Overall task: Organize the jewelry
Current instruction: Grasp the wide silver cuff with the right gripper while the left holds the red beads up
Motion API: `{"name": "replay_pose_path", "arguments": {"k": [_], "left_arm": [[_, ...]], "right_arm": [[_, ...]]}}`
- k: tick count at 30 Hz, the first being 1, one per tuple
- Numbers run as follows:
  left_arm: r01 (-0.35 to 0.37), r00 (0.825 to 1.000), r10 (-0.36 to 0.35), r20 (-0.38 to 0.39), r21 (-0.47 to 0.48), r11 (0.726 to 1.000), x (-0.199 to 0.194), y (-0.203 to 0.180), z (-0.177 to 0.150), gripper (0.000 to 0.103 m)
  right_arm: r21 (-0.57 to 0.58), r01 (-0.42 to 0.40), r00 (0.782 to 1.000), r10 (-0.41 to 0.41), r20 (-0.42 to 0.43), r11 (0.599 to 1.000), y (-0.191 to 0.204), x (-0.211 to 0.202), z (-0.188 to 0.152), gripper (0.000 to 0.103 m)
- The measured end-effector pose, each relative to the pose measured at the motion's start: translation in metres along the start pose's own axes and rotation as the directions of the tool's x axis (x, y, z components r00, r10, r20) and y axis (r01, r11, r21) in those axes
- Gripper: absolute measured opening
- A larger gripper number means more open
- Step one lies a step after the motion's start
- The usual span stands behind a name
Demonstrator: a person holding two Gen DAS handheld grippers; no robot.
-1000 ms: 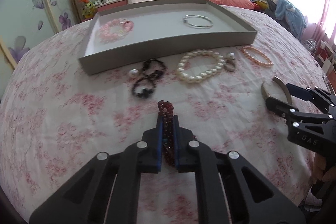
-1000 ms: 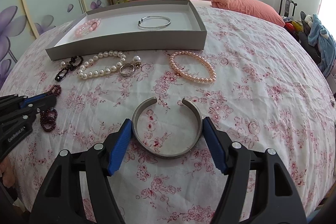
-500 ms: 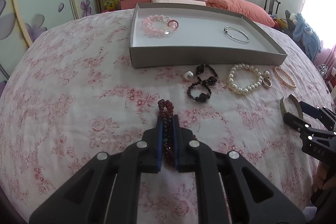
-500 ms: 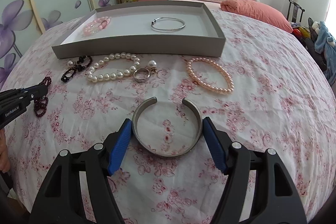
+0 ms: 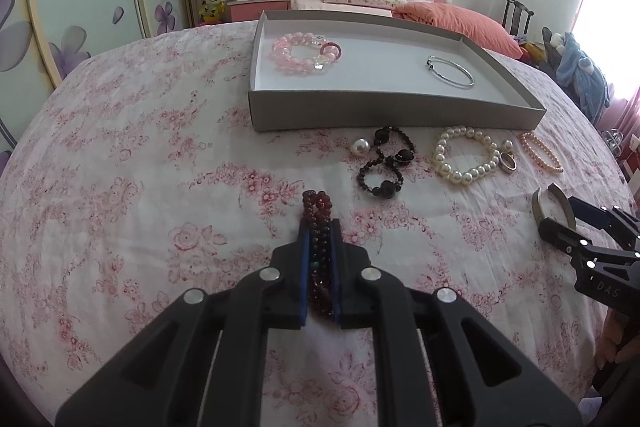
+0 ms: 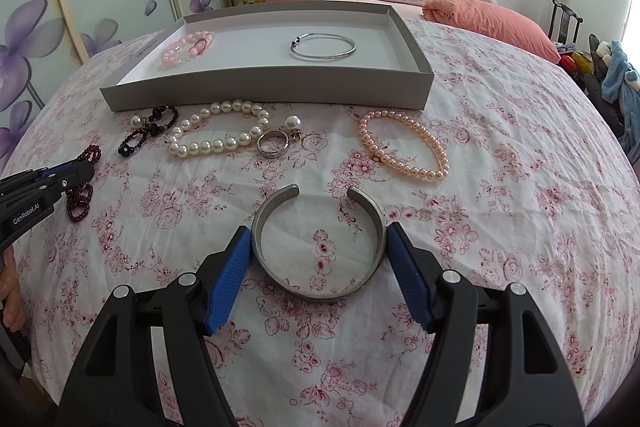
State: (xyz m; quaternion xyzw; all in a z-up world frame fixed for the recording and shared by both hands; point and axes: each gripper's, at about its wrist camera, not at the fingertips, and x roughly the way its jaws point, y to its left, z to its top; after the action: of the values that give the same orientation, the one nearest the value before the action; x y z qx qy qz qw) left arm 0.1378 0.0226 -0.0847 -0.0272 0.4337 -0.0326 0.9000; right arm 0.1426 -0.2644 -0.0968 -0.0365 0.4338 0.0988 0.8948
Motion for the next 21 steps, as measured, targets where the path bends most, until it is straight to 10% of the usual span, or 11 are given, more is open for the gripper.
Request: {"name": "replay_pose_path", "arguments": {"k": [21], "left_arm": [[0.004,1.000,-0.004,0.012,-0.006,1.000,-0.006,0.002,0.000,0.009]], "right_arm": [[0.037,-0.025,0.998,0.023,0.061,0.999,-0.006,-0.012,-0.001,0.068]]}}
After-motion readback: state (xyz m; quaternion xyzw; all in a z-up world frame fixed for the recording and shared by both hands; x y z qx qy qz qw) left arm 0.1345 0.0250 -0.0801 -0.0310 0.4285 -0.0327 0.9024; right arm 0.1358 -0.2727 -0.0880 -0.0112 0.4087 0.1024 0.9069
